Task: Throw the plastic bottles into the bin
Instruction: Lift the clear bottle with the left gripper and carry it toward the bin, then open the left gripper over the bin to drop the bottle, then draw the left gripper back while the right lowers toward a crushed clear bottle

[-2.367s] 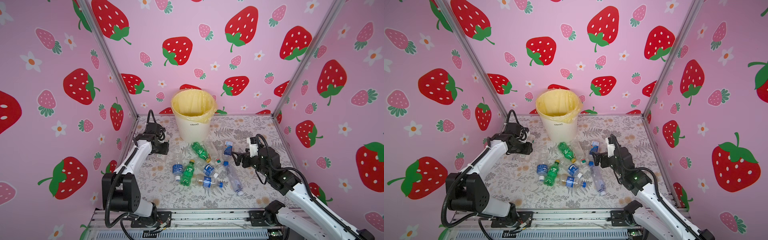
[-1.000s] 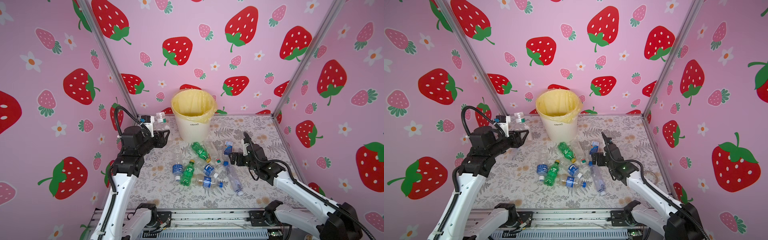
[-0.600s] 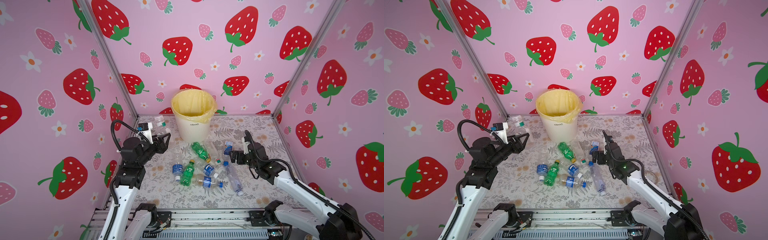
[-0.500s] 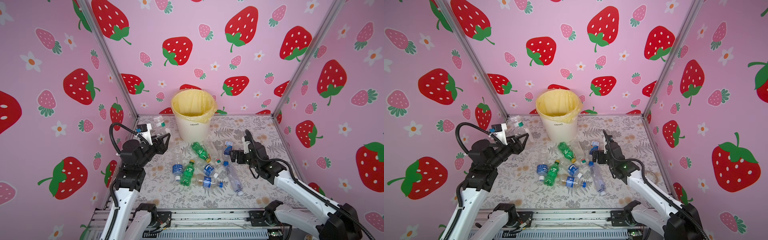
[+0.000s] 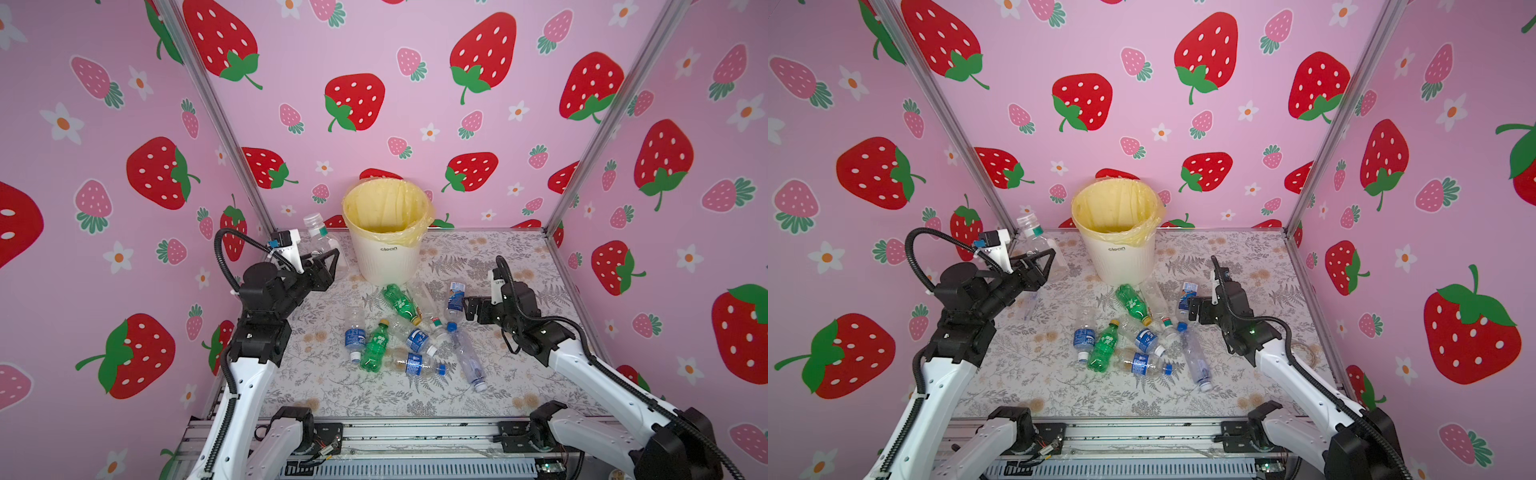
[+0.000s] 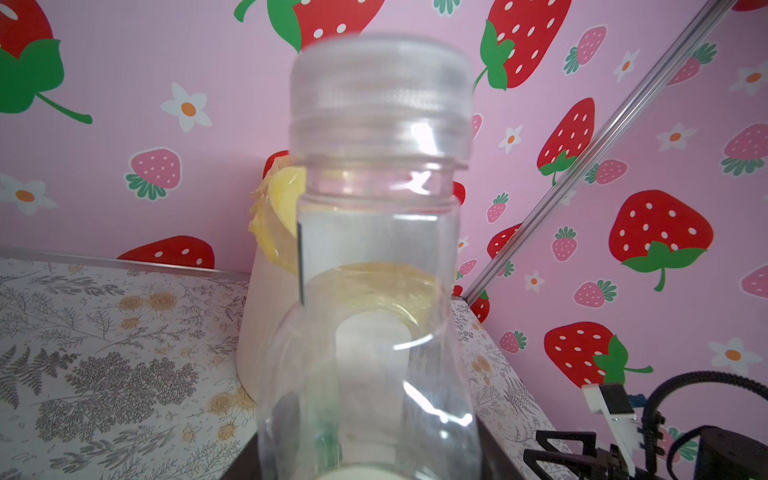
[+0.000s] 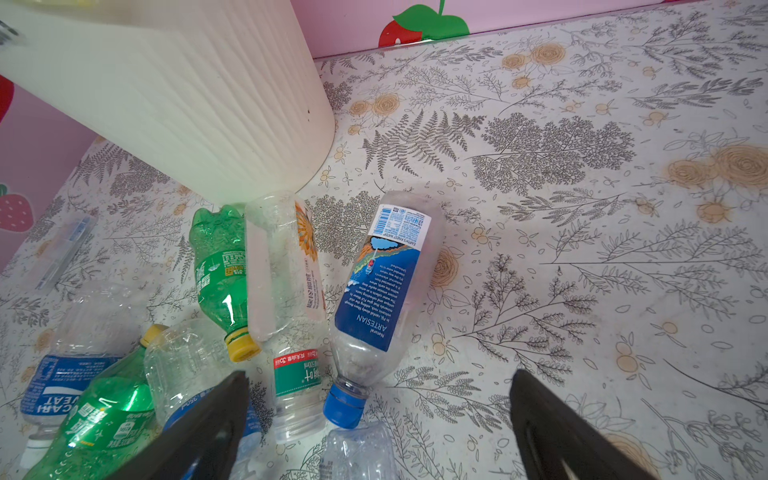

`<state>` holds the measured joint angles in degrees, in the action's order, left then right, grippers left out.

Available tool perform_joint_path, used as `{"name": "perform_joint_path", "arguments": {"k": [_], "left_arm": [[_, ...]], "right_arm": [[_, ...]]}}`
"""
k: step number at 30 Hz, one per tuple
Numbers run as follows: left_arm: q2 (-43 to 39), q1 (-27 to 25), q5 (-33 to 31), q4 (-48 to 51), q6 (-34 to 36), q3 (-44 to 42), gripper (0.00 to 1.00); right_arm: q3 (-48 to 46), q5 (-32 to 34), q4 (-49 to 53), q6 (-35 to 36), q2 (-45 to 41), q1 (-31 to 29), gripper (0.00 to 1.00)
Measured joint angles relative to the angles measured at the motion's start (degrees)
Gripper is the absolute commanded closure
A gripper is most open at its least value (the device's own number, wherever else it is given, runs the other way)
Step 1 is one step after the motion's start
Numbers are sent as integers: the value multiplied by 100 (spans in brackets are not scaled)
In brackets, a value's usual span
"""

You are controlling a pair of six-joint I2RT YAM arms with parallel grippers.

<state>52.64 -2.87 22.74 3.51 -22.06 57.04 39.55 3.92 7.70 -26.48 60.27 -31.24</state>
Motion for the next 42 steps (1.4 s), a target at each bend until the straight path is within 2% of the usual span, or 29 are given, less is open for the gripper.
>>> {"name": "perform_joint_path", "arguments": {"k": [4, 7, 11, 13, 16, 18, 22, 27, 33, 42], "left_arm": [[997, -179, 33, 107, 304, 1241, 52], [1836, -361, -28, 201, 564, 2350, 46], [3121, -695, -280, 608, 883, 4048, 12], [3825, -811, -356, 903, 1036, 4937, 1], [4819, -931, -608, 1589, 1158, 6207, 1], [5209, -970, -879, 1998, 1187, 6647, 1], [5213, -977, -1397, 2481, 1182, 6546, 1], [4050, -957, -1679, 2306, 1156, 5320, 1], [2981, -942, -1788, 2157, 1132, 4787, 1], [2581, -890, -1685, 2264, 1038, 3821, 1]], "right_arm": [[-81, -42, -35, 63, -11, 116, 1], [-157, -52, -35, 85, -57, 186, 1], [-192, -57, -22, 107, -181, 278, 1], [-192, -57, -11, 109, -269, 323, 1], [-192, -55, 26, 109, -409, 365, 1], [-192, -52, 63, 107, -509, 367, 1], [-192, -52, 129, 90, -704, 369, 1], [-195, -57, 232, 59, -767, 389, 1], [-195, -103, 278, 7, -903, 389, 1], [-195, -205, 302, -55, -745, 389, 1]]}}
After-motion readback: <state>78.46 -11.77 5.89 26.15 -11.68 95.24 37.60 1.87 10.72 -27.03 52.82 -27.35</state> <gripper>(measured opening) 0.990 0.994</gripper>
